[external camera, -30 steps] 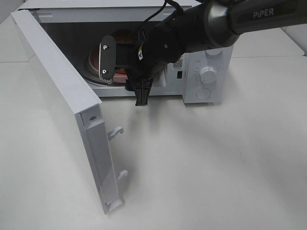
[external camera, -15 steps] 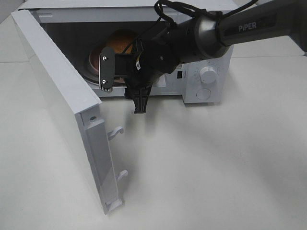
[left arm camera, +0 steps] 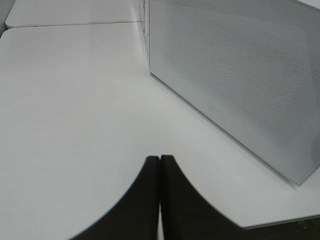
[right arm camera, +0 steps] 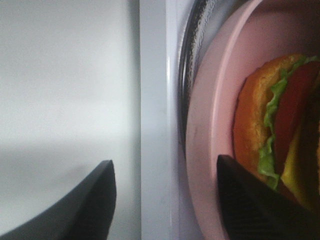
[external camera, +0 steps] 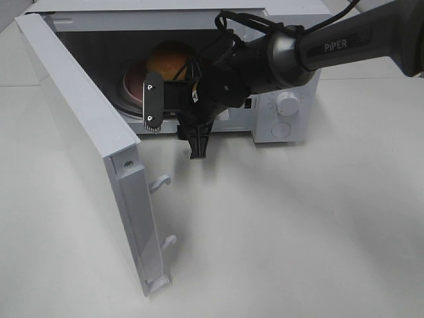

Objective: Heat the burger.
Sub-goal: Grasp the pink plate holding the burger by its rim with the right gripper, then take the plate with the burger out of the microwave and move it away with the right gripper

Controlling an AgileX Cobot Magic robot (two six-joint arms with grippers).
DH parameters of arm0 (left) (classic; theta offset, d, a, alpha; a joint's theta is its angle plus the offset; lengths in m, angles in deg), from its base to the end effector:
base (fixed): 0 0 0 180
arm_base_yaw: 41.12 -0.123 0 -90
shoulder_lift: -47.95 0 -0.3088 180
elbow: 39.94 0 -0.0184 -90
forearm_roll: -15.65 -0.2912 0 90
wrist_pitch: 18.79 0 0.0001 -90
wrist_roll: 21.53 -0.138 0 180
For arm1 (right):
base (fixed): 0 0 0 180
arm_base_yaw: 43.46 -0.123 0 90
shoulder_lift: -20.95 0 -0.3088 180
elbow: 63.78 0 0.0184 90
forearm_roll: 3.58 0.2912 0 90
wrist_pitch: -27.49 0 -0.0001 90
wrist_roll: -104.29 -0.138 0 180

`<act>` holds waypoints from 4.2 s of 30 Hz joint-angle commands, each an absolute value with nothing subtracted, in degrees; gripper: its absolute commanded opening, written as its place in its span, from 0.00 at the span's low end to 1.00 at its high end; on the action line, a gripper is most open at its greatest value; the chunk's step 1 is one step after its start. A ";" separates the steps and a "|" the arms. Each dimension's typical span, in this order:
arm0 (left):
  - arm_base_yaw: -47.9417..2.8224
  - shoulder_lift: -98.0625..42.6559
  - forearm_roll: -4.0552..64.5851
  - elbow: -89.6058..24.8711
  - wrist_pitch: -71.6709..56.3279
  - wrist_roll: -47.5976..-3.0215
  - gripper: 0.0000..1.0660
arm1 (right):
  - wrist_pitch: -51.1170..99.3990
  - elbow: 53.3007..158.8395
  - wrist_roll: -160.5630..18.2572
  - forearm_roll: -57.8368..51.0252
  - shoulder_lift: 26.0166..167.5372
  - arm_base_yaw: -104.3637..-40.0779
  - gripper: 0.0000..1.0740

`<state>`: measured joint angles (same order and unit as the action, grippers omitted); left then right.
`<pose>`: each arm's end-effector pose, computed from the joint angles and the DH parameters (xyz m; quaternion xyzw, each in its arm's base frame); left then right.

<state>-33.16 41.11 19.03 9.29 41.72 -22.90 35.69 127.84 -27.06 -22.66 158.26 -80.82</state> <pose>0.0466 -0.0137 0.2759 0.0703 0.8474 -0.0596 0.5228 0.4604 0.3433 0.0826 -0.7225 0.5669 -0.1236 0.3759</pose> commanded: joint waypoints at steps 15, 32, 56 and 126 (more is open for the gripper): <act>-33.22 41.51 19.32 9.40 40.92 -22.90 0.00 | 34.71 128.07 -27.64 -22.66 159.46 -80.01 0.39; -33.22 41.51 19.32 9.40 40.92 -22.90 0.00 | 39.41 128.07 -29.13 -22.66 159.06 -80.01 0.00; -33.22 41.51 19.32 9.40 40.92 -22.90 0.00 | 45.20 126.87 -23.97 -21.97 151.61 -80.18 0.00; -33.22 41.51 19.32 9.40 40.92 -22.90 0.00 | 66.97 110.02 0.09 -16.76 128.63 -84.83 0.00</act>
<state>-33.16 41.11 19.03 9.29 41.72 -22.90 69.15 109.85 0.27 -15.78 130.07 -85.06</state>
